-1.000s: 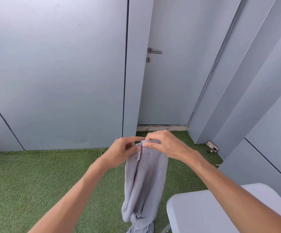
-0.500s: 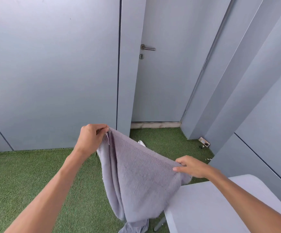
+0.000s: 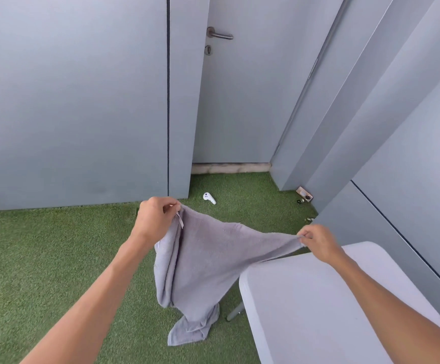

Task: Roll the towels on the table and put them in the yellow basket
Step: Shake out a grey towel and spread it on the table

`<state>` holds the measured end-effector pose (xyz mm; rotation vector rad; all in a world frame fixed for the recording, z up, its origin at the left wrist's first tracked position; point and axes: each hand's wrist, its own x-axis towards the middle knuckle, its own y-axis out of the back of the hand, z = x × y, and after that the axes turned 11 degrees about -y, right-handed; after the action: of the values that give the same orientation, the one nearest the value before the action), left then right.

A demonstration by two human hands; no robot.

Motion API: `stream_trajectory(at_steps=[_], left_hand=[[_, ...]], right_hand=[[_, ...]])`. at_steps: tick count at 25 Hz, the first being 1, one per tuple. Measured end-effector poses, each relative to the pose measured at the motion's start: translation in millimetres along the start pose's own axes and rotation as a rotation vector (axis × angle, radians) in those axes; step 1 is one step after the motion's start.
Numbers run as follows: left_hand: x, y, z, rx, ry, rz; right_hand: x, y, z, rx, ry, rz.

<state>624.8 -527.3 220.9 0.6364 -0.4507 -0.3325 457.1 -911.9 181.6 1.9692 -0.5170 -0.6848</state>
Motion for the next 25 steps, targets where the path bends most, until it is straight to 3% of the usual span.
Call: stream_trajectory(at_steps=[4,8,13,18,25], left_hand=[[-11,-73,-1,-0.011,0.097,-0.203],[-10,-142,11,-0.014,0.198,-0.234],[-20,-223,26,-0.032,0.19,-0.284],[-45,-273,28,0.043,0.142,-0.281],[-81,-295,27,0.04,0.201,-0.161]], right_hand=[[32,13,16,0.296,-0.197,0.08],[105,47,66,0.439,-0.261,0.161],[180,109,164,0.357,-0.393,0.367],[200,144,263,0.241,-0.49,0.606],[183,50,366,-0.02,-0.559,0.419]])
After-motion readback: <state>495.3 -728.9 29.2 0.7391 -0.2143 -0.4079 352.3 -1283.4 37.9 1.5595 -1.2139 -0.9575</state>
